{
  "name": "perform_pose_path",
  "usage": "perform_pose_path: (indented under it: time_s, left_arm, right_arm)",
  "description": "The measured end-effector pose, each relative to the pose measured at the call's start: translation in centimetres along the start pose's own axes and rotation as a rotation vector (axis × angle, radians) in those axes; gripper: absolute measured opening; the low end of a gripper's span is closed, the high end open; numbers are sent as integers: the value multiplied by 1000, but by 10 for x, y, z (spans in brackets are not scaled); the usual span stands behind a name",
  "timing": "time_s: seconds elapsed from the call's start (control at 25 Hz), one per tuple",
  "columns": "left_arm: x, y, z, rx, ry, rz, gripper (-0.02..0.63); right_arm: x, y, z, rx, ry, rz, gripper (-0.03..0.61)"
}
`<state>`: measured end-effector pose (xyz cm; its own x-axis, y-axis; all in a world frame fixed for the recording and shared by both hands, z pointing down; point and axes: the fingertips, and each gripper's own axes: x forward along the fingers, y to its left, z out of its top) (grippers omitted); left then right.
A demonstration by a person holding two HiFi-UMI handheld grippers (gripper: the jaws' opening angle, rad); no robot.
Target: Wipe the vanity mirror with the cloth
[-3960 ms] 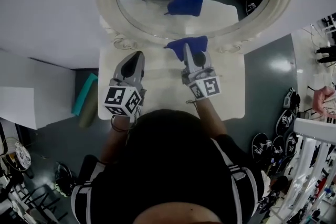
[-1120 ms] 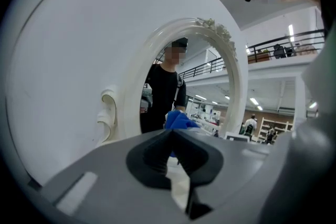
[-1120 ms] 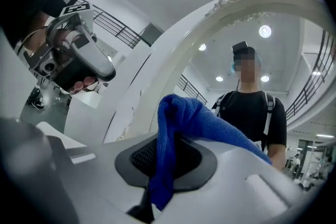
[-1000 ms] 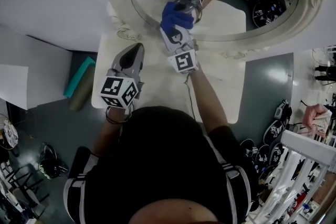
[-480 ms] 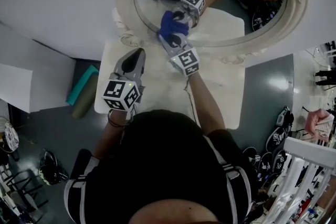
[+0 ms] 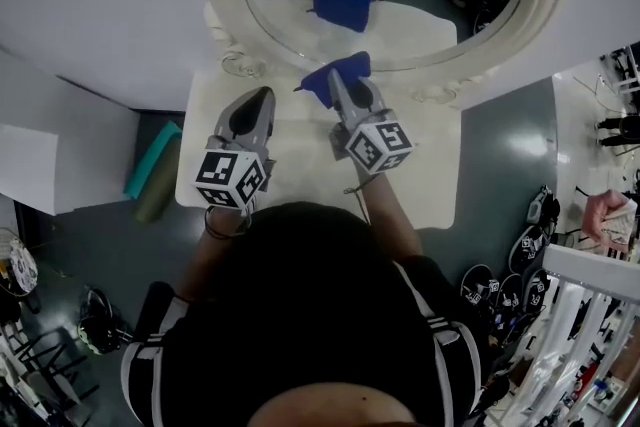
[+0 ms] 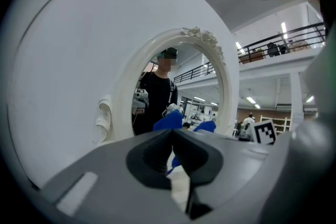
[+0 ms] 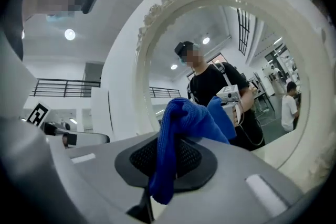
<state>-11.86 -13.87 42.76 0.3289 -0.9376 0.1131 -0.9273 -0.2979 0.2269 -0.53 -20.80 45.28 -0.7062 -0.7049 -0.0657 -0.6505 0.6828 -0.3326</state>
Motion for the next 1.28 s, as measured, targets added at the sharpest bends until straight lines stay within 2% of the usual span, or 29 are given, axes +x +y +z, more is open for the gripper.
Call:
perform_pose_path:
  time_s: [0.2, 0.32, 0.48, 0.88, 1.28]
  left_arm:
    - [-7, -23, -17, 13, 27, -38, 11]
    - [-8, -32, -27, 8, 42, -56, 11]
    - [-11, -47, -36, 11, 61, -85, 10]
    - [-14, -53, -56, 12, 102, -104, 9]
    - [-15, -54, -53, 15, 88, -122, 11]
  right_arm:
    - [-62, 0, -5, -78, 9, -134, 40]
    - [-87, -2, -12, -71, 16, -207, 40]
    - [-109, -2, -29, -74, 77, -272, 37]
    - [-125, 4, -40, -101, 102, -312, 37]
    - [-127, 8, -31, -129, 78, -325, 37]
